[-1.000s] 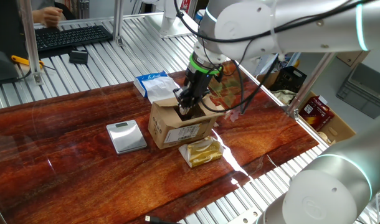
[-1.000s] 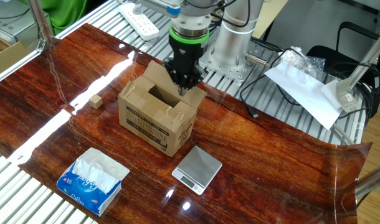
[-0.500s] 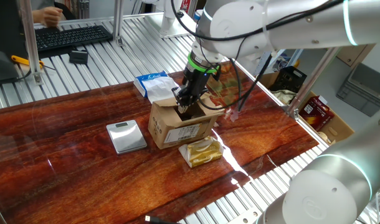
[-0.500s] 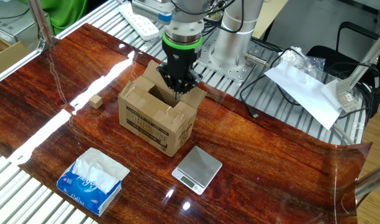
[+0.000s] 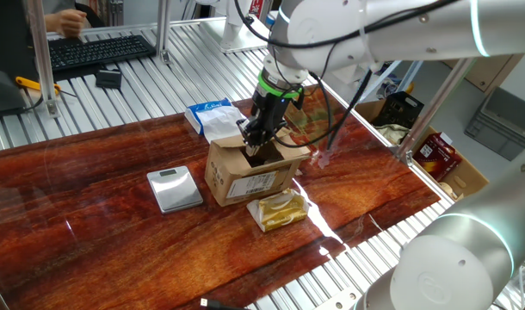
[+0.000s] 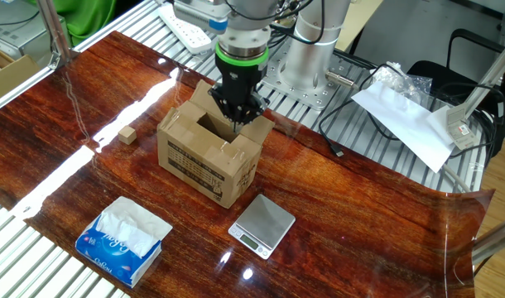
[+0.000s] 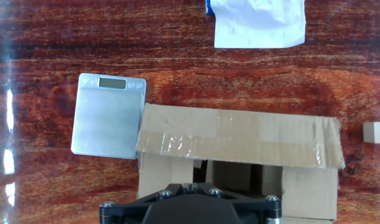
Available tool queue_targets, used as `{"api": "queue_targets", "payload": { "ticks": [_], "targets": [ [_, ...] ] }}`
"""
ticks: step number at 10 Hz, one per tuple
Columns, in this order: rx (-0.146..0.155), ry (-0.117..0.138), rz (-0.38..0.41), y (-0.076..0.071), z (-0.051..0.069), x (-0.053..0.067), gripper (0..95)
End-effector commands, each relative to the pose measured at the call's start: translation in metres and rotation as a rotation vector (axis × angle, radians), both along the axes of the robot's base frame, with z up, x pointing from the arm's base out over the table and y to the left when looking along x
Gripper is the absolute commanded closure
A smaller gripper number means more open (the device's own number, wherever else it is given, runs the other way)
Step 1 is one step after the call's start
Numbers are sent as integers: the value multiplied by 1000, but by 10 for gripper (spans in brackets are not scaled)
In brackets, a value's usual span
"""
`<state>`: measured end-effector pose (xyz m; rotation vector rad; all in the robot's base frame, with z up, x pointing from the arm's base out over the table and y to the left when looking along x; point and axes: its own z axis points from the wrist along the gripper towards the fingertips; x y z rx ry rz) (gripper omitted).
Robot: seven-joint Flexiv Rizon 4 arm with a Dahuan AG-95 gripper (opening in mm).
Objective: Open a box
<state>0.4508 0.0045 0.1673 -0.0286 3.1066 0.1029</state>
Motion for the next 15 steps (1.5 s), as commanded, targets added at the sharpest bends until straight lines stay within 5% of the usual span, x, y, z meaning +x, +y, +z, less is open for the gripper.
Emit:
{"api": "queue_targets", "payload": {
  "ticks": [1, 6, 11, 15],
  "targets": [
    [-8, -15, -8, 0, 0, 0, 950],
    [-16, -7, -53, 0, 0, 0, 950],
    [-15, -31, -55, 0, 0, 0, 950],
    [-46, -32, -65, 0, 0, 0, 950]
  ]
}}
